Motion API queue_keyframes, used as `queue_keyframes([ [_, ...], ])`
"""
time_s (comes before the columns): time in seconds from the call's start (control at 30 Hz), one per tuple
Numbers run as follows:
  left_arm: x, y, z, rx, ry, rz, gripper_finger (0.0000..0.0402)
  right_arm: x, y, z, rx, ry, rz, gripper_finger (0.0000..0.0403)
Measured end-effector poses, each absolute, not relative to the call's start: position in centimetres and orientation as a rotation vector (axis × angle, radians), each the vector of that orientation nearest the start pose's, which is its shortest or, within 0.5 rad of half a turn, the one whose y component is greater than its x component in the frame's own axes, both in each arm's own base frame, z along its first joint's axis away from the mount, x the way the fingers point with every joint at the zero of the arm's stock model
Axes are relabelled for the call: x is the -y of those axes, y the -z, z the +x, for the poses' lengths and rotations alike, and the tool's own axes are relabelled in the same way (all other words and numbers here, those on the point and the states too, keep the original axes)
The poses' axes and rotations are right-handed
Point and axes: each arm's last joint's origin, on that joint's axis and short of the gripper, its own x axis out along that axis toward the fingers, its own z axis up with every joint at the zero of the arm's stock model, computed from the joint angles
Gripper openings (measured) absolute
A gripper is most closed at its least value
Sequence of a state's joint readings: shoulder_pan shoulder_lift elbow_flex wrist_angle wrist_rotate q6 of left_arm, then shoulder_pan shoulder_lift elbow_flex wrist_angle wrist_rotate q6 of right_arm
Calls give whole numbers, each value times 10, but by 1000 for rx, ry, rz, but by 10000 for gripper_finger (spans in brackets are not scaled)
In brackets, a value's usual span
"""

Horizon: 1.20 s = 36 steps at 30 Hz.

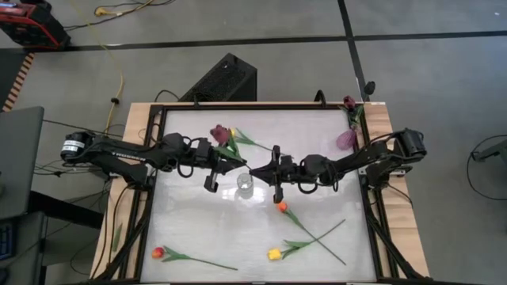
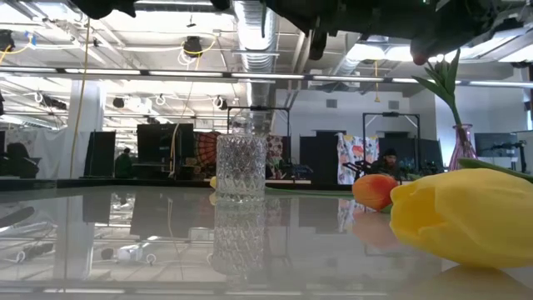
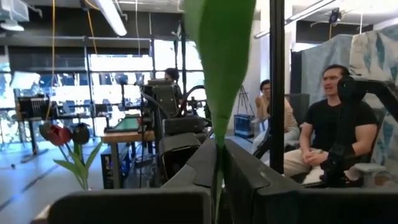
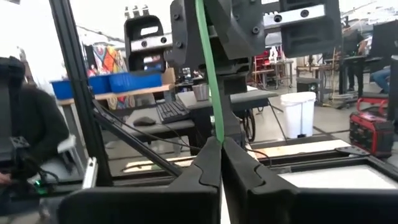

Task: Sort flowers into vase by color
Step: Put the red flower into the violet vase

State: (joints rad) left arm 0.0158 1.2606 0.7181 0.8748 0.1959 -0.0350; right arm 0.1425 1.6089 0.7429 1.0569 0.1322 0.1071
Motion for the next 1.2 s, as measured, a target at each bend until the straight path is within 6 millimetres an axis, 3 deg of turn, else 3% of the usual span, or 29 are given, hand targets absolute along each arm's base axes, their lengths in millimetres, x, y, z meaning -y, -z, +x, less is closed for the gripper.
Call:
queue_keyframes([
  [0.37, 0, -307, 269, 230, 147, -107, 0, -43, -251, 312, 56, -20, 52, 147],
  [0.6, -2, -297, 273, 148, 74, -179, 0, -42, -261, 306, 75, -19, 27, 202],
  [0.9, -3, -284, 285, 122, 66, -230, 0, -41, -268, 330, 24, 0, -45, 209],
  [1.2, -3, -284, 284, 121, 65, -215, 0, -42, -273, 334, -79, 68, -71, 189],
])
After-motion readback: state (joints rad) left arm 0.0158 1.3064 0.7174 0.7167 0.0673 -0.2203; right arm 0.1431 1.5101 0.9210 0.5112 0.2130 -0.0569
